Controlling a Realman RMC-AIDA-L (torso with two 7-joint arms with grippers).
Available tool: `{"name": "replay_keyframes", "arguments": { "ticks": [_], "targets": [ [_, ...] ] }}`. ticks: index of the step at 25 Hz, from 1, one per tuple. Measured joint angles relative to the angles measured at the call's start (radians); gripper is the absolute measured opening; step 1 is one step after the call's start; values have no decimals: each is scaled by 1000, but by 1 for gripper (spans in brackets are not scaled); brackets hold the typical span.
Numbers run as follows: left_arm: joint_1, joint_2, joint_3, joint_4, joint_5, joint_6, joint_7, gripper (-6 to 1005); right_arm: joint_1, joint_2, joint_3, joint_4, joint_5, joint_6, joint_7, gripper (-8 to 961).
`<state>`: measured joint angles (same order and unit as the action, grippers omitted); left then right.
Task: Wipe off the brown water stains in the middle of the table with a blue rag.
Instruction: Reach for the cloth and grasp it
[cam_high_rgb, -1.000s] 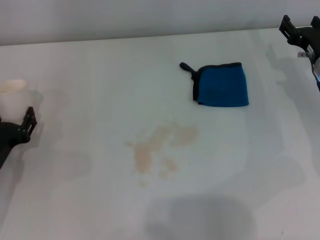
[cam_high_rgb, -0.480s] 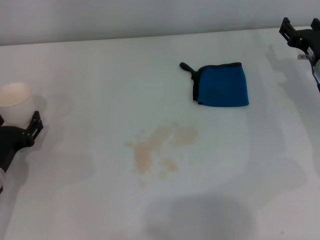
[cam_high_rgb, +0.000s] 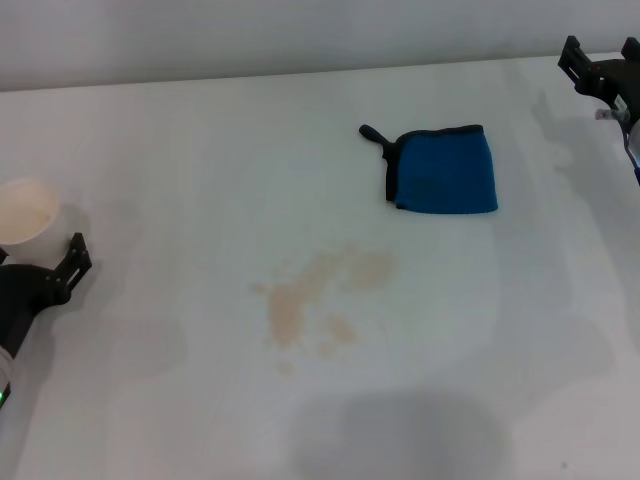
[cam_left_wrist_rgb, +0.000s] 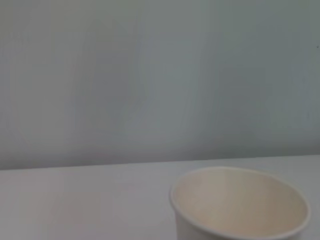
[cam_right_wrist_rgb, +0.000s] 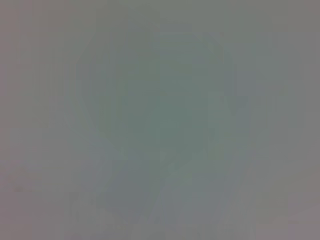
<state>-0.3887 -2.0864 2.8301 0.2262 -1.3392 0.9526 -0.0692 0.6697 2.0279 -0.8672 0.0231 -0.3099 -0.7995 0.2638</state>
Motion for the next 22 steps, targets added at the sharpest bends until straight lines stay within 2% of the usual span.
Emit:
{"name": "replay_keyframes", "arguments": {
  "ticks": [7, 17, 22],
  "targets": [
    [23, 1, 0, 18, 2, 20, -4, 895, -1, 0, 0, 1, 0, -1, 0, 787],
    [104, 1, 3, 77, 4, 162, -16, 892, 4, 0, 1, -3, 0, -5, 0, 785],
    [145, 2, 10, 95, 11, 249, -89, 892, 8, 0, 1, -7, 0, -6, 0, 784]
  ]
}}
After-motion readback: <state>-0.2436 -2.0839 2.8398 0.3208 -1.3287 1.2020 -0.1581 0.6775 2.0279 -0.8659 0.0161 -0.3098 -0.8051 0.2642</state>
